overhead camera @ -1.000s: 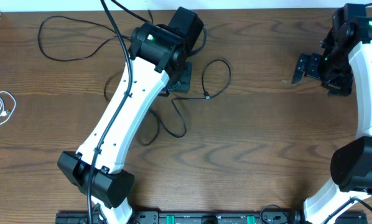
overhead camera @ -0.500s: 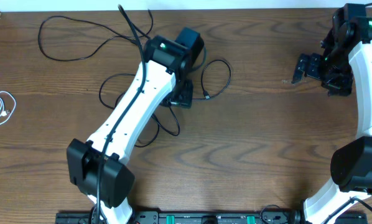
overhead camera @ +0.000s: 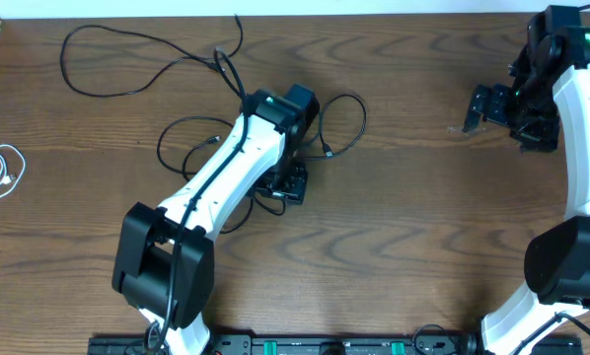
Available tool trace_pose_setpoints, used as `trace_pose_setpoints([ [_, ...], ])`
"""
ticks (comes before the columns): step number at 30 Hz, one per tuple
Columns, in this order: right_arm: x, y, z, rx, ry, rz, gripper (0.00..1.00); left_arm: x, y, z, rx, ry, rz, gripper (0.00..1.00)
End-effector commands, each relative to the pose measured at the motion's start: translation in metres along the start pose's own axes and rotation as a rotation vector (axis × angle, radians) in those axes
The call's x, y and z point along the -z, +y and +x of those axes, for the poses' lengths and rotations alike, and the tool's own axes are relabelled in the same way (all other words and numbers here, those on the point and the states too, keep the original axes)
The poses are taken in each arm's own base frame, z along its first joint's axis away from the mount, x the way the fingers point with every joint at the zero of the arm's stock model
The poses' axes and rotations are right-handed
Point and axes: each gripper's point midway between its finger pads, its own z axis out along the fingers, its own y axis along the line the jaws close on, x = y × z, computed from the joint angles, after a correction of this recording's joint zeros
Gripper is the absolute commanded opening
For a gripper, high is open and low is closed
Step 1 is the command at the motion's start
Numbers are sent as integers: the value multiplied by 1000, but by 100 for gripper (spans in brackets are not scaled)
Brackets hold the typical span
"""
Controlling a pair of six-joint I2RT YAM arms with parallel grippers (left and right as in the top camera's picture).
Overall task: Untangle cables
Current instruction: 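Lower the left gripper onto the loosened black cable and grasp it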
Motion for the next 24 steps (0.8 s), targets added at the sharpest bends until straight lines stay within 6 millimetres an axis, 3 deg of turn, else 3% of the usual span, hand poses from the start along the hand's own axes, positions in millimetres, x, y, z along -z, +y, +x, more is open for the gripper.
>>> trace_pose_setpoints([
  [1,9,2,0,-8,-27,-7,99,-12,-15,2,-73,17,78,72],
  [3,9,2,0,-8,-27,-7,99,-17,-16,2,-75,14,79,71],
  [7,9,2,0,-8,-27,-7,99,-23,-15,4,-74,23,76,59],
  [11,9,2,0,-8,-27,-7,99,-24,-15,5,-74,26,75,27],
  [14,9,2,0,-8,-27,-7,99,-22,-15,4,-74,22,76,8],
  [17,9,2,0,-8,-27,-7,99,-14,-15,-1,-74,2,74,8],
  [21,9,2,0,-8,-27,-7,99,24,-18,-11,-76,-67,94,7],
  [24,9,2,0,-8,-27,-7,99,79,-21,-21,-80,-190,129,7],
])
